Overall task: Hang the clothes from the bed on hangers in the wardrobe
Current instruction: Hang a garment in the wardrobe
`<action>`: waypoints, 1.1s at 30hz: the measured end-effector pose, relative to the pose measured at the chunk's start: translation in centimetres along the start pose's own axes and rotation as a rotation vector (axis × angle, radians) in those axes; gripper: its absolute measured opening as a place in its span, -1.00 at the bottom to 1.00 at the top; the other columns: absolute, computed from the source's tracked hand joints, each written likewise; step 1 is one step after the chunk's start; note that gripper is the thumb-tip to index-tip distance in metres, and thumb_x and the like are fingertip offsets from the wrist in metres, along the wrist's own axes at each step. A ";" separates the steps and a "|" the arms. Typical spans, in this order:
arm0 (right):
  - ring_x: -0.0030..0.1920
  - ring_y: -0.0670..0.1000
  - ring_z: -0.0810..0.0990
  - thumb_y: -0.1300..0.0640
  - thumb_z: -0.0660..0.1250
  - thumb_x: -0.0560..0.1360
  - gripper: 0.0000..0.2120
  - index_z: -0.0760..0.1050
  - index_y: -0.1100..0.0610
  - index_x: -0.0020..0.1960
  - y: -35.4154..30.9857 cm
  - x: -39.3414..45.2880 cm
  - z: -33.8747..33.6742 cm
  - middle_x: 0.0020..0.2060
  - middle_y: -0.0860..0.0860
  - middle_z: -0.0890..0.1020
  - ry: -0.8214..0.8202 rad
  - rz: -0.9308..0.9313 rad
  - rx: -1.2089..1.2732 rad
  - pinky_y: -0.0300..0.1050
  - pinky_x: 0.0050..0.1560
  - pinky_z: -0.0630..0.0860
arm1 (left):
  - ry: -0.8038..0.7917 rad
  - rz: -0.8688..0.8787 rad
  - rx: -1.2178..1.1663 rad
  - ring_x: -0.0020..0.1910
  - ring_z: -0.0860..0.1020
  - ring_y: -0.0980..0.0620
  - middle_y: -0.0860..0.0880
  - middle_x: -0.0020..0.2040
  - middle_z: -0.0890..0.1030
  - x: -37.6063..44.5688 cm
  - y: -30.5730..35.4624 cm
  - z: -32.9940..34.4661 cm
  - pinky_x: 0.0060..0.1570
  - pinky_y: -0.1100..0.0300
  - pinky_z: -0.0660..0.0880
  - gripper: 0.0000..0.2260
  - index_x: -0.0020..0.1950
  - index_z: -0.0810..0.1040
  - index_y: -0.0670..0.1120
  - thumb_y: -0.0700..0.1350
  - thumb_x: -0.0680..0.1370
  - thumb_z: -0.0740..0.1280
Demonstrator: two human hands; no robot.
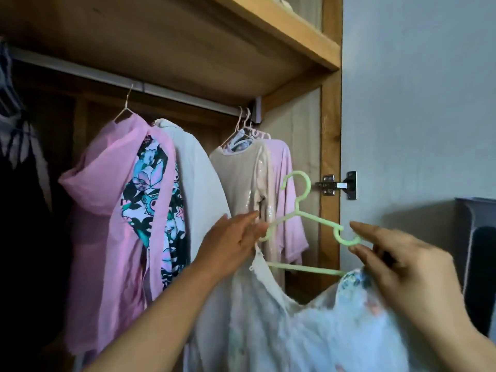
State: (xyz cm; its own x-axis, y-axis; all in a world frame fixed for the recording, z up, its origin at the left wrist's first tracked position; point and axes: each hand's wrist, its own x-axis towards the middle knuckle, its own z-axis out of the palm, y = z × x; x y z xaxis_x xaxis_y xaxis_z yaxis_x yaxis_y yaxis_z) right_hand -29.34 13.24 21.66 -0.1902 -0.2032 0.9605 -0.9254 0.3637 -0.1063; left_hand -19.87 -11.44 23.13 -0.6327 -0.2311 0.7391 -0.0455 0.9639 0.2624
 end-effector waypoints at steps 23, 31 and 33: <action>0.01 0.17 0.60 0.07 0.41 0.40 -0.72 0.61 -0.09 0.11 0.4 16.1 15.2 -0.06 0.06 0.68 0.214 0.211 0.112 -0.03 -0.03 0.48 | 0.506 0.153 0.100 0.22 0.47 -0.04 -0.06 0.26 0.52 13.1 -4.0 1.1 0.19 0.15 0.36 -0.63 0.27 0.50 -0.11 0.04 0.57 0.14; 0.13 0.17 0.55 0.02 0.37 0.45 -0.70 0.56 -0.11 0.18 -0.6 23.1 19.1 0.07 0.03 0.65 0.162 0.216 0.097 -0.05 0.08 0.46 | 0.419 -0.079 0.211 0.47 0.12 0.05 0.06 0.51 0.18 18.5 -7.0 1.0 0.44 -0.08 -0.02 -0.52 0.49 0.16 0.06 0.13 0.59 0.12; 0.11 0.18 0.56 0.03 0.38 0.44 -0.70 0.57 -0.10 0.17 -0.8 24.8 19.7 0.03 0.06 0.66 0.188 0.223 0.097 -0.04 0.07 0.47 | 0.419 -0.076 0.236 0.47 0.13 0.04 0.05 0.49 0.20 19.1 -7.9 0.6 0.44 -0.07 0.04 -0.51 0.49 0.17 0.06 0.15 0.59 0.12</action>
State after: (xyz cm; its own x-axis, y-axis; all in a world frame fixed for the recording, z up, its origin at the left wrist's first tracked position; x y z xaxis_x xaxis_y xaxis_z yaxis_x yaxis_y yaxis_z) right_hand -39.80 -9.97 40.54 -0.3362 0.0468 0.9406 -0.8964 0.2905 -0.3349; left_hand -32.08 -23.36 34.79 -0.2575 -0.2890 0.9220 -0.2841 0.9347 0.2136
